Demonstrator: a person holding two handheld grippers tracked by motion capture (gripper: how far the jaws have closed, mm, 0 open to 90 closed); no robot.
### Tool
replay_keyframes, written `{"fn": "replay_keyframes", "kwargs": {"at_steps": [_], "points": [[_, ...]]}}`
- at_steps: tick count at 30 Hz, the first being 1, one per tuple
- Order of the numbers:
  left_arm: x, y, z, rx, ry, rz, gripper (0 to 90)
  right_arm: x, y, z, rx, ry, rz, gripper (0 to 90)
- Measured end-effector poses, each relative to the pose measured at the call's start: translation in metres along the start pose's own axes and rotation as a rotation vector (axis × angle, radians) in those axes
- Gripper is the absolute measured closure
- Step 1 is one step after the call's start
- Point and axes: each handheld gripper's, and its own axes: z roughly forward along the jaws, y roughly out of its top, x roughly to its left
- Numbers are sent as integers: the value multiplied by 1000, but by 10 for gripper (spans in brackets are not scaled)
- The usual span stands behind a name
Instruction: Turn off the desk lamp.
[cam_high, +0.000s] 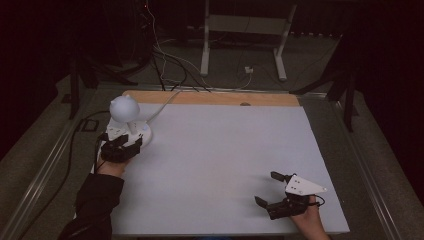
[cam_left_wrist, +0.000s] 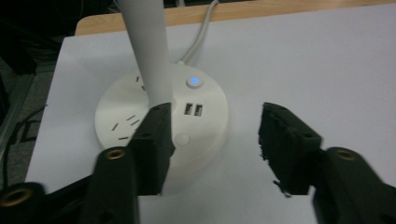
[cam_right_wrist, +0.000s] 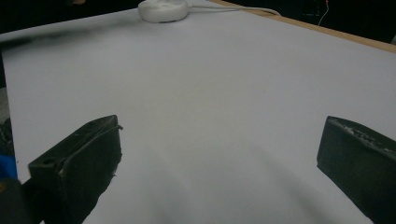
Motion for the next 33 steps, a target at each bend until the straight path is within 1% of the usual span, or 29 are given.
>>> {"fn": "replay_keyframes", "kwargs": {"at_steps": [1,2,3,4,5,6,7,9,10,12,13,14,15,17,20,26,33], "points": [[-1,0,-1,-7,4,-2,378,0,0,0,1,-1,-2,0],[-2,0,-2,-18,0,-5,350,0,0,0,1,-2,-6,0],[-3,0,-3,-19,-2,-5,319,0,0,0,0,-1,-6,0],[-3,1,-4,-22,-28,-4,165,0,0,-1,-2,-1,-4,0],[-3,1,-4,-19,-44,-9,165,0,0,-1,-2,-1,-4,0],[-4,2,-5,-21,-59,-9,136,0,0,-1,-2,-1,-4,0],[-4,2,-7,-24,-82,-4,96,0,0,-1,-1,-1,-6,0],[-5,2,-9,-25,-119,-7,25,0,0,-1,0,-1,-1,0],[-6,2,-10,-24,-137,-2,18,0,0,-1,0,-2,1,0],[-9,2,-14,-25,-158,9,5,0,0,-1,1,-3,-1,0],[-10,1,-16,-29,-178,5,5,0,0,-1,1,-2,1,0],[-11,0,-19,-36,-181,6,5,0,0,-1,0,-2,2,0],[-12,0,-21,-37,-197,13,4,0,0,-1,0,-1,3,0],[-14,-2,-25,-33,-211,29,4,0,0,0,2,0,-2,0],[-17,-6,-31,-30,-250,40,4,0,0,0,-1,1,2,0],[-24,-18,-43,-35,-321,73,4,1,0,1,2,0,1,0],[-33,-34,-51,-26,-382,113,4,0,-1,2,7,-1,2,0]]}}
